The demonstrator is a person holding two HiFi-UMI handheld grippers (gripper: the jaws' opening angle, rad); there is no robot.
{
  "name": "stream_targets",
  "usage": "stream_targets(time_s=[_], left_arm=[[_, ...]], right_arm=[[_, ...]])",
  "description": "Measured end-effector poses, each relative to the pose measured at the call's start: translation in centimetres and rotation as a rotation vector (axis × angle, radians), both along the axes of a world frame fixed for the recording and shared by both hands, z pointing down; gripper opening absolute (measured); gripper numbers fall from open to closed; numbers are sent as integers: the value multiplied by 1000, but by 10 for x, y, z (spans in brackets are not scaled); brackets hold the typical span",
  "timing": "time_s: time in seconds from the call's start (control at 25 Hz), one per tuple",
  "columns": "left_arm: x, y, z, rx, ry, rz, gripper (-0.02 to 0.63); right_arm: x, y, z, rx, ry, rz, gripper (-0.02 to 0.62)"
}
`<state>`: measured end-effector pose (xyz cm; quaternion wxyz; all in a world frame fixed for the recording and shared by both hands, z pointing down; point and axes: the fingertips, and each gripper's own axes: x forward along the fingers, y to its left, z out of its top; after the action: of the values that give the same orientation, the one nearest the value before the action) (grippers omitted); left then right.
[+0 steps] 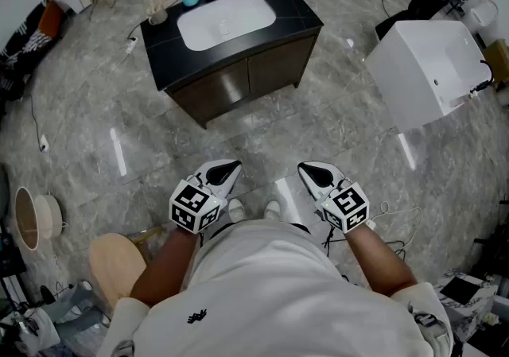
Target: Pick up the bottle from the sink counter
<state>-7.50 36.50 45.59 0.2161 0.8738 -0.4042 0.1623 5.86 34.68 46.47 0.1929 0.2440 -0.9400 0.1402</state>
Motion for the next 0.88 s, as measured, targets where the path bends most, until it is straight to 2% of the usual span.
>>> stream_targets(time_s=[0.2,0.4,0.6,0.72,0.88], left_arm=[[23,-18,-5,19,0,-21,18],[33,-34,-10,34,2,-43,66],[21,-57,-12,33,20,-63,126],[7,-79,-12,43,36,-75,156],[-7,-119,-11,66,49,-45,210]], right_arm=[[24,-11,0,6,-12,-12,11],[37,-24,6,7,-23,-22,11],[29,-31,12,-35,-55,-31,12],[23,-44,14,-24,-56,-4,12],[14,-73,19,-28,-44,52,14]])
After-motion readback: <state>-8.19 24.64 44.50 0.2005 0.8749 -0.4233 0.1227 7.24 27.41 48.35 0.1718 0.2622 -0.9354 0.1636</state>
